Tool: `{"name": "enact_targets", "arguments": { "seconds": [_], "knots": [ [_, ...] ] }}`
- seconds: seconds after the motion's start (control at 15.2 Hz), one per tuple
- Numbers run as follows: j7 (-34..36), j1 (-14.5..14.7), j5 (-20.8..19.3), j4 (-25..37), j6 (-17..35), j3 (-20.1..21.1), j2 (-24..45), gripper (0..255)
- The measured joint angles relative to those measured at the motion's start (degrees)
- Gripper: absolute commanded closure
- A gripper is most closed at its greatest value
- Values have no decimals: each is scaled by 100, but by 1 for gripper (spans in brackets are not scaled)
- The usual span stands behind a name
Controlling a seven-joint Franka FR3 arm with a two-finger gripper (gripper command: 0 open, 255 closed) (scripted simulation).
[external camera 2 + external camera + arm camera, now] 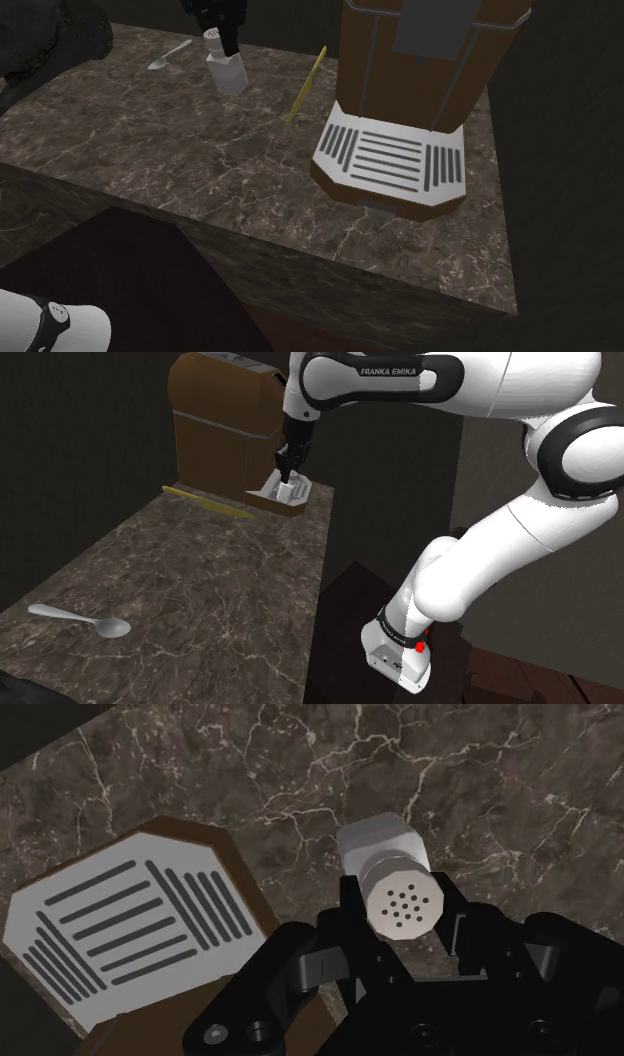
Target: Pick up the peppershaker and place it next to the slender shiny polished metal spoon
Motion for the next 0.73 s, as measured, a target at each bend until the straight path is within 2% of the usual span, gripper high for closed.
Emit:
{"name": "enact_targets", "arguments": {
  "seconds": [0.73],
  "knots": [
    [1540,627,299,291,-97,1029,224,255]
  ]
}}
